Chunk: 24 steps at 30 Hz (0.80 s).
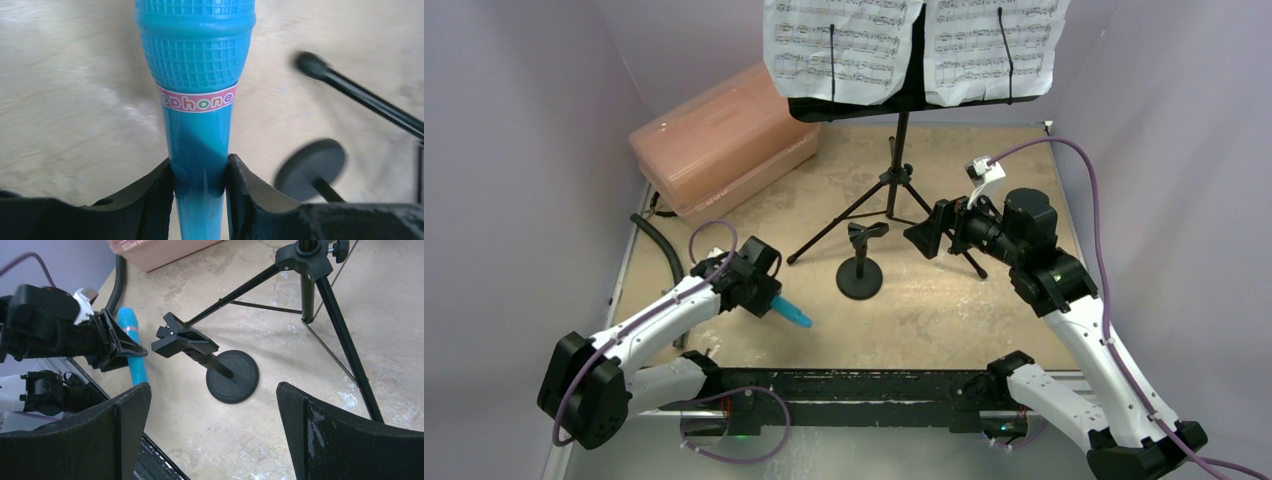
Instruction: Set up the instrument practice props
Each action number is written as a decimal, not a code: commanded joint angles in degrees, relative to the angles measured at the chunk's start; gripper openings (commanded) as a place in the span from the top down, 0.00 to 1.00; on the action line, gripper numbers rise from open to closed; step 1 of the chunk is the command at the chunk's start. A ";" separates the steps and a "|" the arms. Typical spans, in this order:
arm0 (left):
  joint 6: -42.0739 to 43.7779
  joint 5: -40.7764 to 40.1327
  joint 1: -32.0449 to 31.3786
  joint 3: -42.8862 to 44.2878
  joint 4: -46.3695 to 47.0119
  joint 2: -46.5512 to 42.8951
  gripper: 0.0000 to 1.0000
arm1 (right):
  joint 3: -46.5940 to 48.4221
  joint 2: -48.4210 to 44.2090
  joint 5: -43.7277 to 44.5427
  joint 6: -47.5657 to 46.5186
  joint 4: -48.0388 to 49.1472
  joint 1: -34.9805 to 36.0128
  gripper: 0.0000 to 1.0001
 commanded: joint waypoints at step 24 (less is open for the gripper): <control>41.65 -10.42 0.24 -2.92 56.35 -32.25 1.00 | 0.93 -1.14 -2.70 -2.35 5.10 0.14 0.02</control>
